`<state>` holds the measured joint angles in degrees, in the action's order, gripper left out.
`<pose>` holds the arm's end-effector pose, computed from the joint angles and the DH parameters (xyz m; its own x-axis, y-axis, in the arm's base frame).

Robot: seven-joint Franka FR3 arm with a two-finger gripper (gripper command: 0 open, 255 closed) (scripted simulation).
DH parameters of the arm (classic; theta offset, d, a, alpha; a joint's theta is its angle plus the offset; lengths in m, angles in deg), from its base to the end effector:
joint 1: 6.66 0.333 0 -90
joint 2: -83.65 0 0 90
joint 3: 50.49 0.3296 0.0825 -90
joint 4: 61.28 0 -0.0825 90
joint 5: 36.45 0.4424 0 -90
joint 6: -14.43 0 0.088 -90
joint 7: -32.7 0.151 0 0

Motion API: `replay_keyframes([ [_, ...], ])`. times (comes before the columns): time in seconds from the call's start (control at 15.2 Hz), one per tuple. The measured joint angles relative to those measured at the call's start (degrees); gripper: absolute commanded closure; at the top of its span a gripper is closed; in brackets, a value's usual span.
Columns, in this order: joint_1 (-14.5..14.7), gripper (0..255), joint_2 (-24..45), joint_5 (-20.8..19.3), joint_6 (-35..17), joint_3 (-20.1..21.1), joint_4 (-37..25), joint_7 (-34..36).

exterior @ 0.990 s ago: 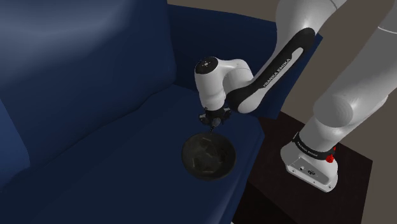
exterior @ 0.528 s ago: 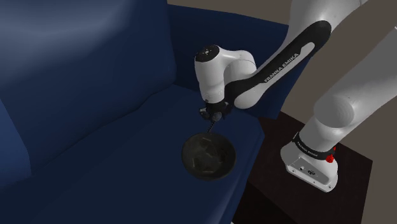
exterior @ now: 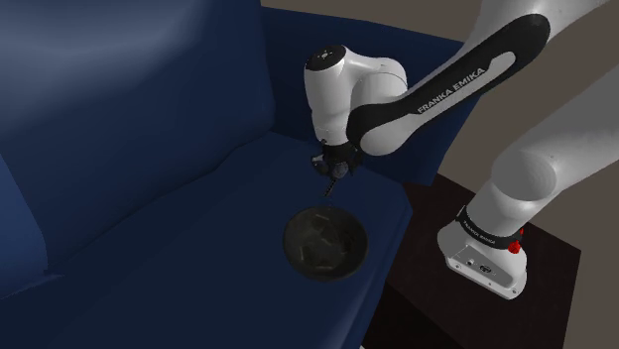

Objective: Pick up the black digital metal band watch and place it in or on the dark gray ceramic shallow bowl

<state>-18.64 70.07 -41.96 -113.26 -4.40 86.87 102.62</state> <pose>0.3801 0.2212 0.2320 0.8332 -0.5326 0.1486 -0.5524 -0.7899 0.2662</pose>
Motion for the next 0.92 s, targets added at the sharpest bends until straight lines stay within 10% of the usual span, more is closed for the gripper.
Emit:
replay_keyframes([
  [0.92,4.02,255,-8.64,6.23,11.15,-3.25,-4.32,-5.28],
])
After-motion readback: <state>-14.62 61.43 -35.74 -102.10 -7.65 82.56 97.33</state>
